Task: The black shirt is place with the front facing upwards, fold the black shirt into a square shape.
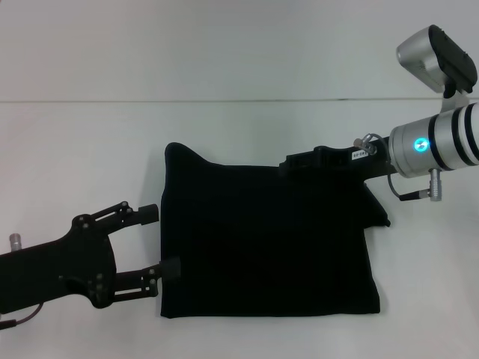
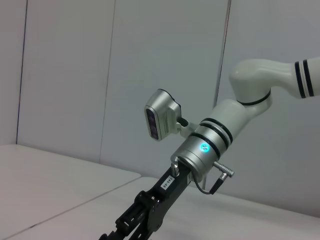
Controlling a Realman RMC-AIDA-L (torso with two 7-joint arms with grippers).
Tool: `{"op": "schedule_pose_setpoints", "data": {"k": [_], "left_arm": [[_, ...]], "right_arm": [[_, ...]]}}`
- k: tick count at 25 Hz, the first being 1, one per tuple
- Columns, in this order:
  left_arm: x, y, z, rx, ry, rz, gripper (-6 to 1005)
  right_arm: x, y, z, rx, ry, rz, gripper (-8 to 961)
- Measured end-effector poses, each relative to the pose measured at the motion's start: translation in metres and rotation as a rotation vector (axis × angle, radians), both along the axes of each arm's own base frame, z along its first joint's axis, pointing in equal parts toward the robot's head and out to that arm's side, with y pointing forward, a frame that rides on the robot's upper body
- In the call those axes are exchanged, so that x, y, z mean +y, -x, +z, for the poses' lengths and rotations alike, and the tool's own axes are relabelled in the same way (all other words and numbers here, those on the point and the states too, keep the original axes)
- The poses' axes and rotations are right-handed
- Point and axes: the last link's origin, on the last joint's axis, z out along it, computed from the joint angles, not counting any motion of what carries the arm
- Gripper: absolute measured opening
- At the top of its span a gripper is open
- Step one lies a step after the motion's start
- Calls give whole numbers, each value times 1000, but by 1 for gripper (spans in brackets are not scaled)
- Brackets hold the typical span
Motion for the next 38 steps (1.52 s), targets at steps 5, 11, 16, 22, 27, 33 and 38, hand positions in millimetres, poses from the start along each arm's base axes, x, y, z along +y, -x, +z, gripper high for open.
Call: {"op": "schedule_pose_setpoints", "data": {"k": [5, 11, 16, 22, 27, 33, 38], "left_arm": [[-1, 0, -1, -6, 3, 2, 877], [-1, -3, -1, -31, 8, -2, 878], [1, -4, 0, -62, -13, 5, 878], [1, -3, -3, -79, -9, 24, 877], [2, -3, -6, -89, -2, 34, 877], [0, -1, -8, -98, 5, 48, 877], [-2, 0, -8, -107, 19, 61, 877]], "right_arm": [[-1, 3, -2, 3, 5, 39, 800], [-2, 8, -4, 12, 2, 60, 794], [1, 14, 2, 81, -20, 50, 632], [-4, 5, 3, 108, -31, 29, 305], [-8, 0, 2, 113, -36, 44, 73], [-13, -6, 4, 174, -78, 82, 17], [-16, -14, 8, 209, -130, 98, 32]]}}
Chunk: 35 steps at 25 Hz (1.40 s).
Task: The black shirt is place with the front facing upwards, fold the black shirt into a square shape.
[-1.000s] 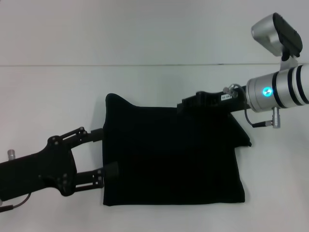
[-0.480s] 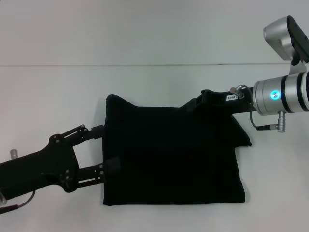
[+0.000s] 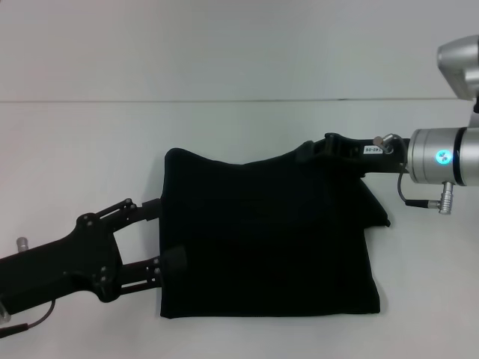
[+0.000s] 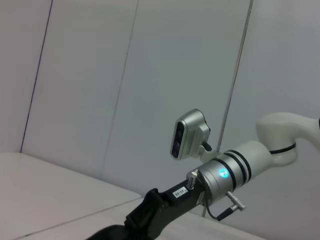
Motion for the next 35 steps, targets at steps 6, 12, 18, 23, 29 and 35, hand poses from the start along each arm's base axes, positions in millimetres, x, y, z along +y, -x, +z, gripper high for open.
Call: {"op": "schedule_pose_setpoints", "data": {"k": [6, 12, 18, 23, 29, 35], "left_arm": [[-4, -1, 0, -15, 26, 2, 877], [-5, -2, -1, -21, 45, 0, 877], [-4, -3, -2, -22, 59, 2, 878], [1, -6, -2, -18, 90, 10, 878], [3, -7, -3, -10, 105, 4, 878], [5, -8, -3, -9, 103, 3, 878]], "right_arm": [[0, -1, -2, -2, -38, 29, 49], [2, 2, 4, 13, -91, 75, 67], [-3, -22, 5, -19, -138, 24, 84], [-2, -33, 5, -61, -173, 3, 99], [2, -32, 6, -84, -189, 10, 117], [0, -44, 3, -121, -203, -19, 134]]}}
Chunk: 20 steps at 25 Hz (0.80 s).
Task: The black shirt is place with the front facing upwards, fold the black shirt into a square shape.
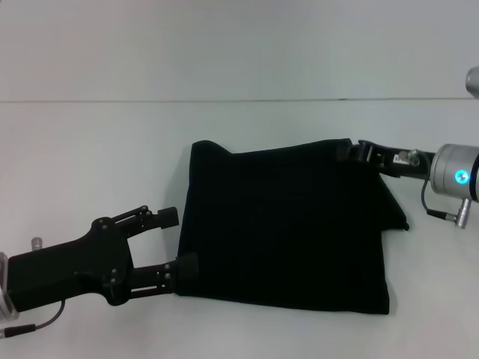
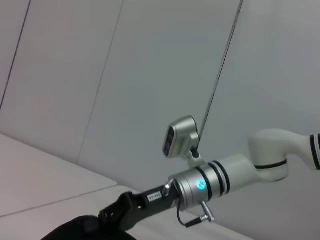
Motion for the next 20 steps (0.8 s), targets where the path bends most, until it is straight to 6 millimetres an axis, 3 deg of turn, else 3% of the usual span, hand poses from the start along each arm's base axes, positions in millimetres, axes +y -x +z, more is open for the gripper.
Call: {"op": "schedule_pose_setpoints", "data": {"k": [20], "left_arm": [[6, -2, 0, 6, -5, 3, 877]], "right_arm": [[-4, -18, -2, -46, -49, -16, 212]]}}
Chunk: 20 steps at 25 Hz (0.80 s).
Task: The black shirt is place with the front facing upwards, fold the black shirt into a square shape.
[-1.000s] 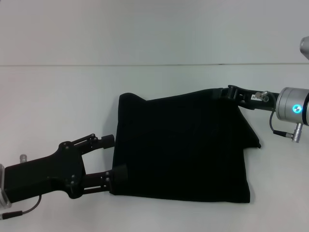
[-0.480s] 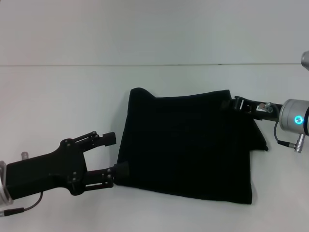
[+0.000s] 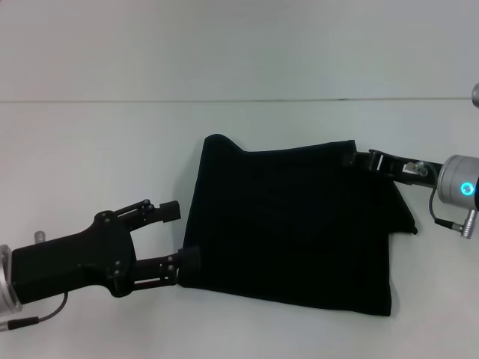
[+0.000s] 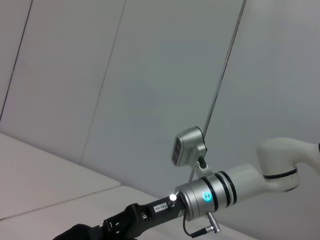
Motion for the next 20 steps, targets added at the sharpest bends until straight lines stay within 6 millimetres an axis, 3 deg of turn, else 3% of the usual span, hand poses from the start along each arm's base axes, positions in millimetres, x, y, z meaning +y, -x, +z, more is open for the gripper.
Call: {"op": "schedule_pose_setpoints", "data": {"k": [8, 11, 12, 13, 16, 18, 20], "left_arm": [[3, -1, 1, -3, -7, 3, 877], [4, 0, 2, -7, -11, 19, 877], [5, 1, 3, -8, -14, 31, 877], [5, 1, 3, -8, -14, 31, 877], [6, 1, 3, -16, -14, 45, 877], [6, 1, 4, -27, -18, 52, 877], [5, 2, 4, -36, -23, 61, 877]], "right_arm": [[-10, -12, 19, 54, -110, 46, 391], [-20, -11, 30, 55, -166, 178, 472], [-27, -4, 30, 29, -183, 310, 509], [-27, -4, 30, 29, -183, 310, 545], [-35, 5, 18, -28, -170, 460, 654], [-38, 8, 5, -71, -152, 527, 879], [-42, 9, -7, -105, -133, 573, 886]]}}
